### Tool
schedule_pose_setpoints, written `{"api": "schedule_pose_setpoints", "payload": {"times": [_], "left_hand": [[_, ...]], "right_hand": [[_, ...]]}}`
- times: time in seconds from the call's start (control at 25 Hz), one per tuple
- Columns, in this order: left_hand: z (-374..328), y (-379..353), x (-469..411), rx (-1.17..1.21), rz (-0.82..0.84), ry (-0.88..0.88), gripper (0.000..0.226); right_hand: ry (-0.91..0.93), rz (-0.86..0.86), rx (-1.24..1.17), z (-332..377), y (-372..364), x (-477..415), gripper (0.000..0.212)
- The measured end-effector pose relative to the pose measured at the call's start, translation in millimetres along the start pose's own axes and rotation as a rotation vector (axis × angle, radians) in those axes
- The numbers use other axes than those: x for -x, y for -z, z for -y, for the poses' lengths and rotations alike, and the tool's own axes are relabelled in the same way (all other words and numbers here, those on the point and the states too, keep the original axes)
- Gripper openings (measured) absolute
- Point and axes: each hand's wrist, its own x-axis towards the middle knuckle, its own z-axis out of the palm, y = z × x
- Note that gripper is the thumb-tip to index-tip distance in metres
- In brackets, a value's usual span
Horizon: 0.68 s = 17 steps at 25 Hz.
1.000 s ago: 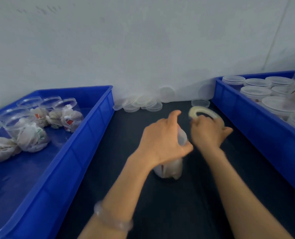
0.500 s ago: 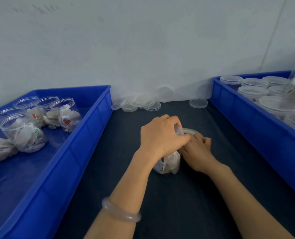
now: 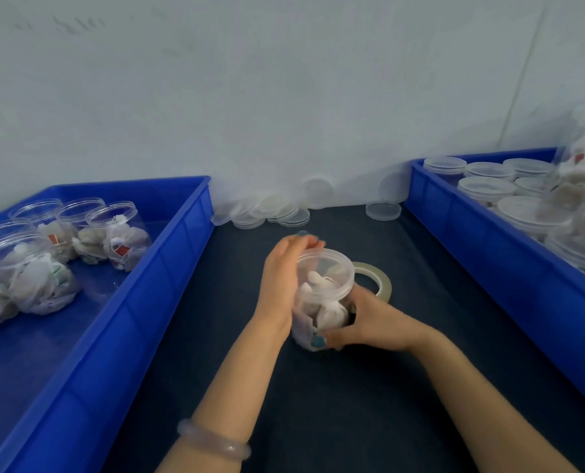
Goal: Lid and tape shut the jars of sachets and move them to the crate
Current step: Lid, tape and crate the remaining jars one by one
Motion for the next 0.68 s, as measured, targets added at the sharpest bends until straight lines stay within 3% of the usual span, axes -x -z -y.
{"api": "schedule_pose_setpoints", "payload": {"times": [0.12,0.24,0.36,0.44,0.52,0.68], "left_hand": [[24,14,-5,0.216,-0.056,0.272,0.03],[34,28,-18,0.289,-0.197,0.333,0.016],[35,34,-23,0.293,-0.215,0.354,0.016],[37,33,-22,0.199,-0.18,0.351,0.017],[38,32,-22,0.143,-0.164,0.336,0.017],[39,31,-23,0.128,-0.164,0.324,0.016]], "right_hand": [[0.055,-0.172,-0.139,2,-6,-1,0.066],[0.095,-0.392,-0.264,9,4,2,0.072],[0.089,-0.794,-0.311,17,45,-8,0.071],[-0.023,-1.1,-0.164,20,88,-17,0.079],[-0.148,-1.295,-0.057,18,133,-24,0.092],[-0.446,-1.421,0.09,-2,190,-22,0.109]]}}
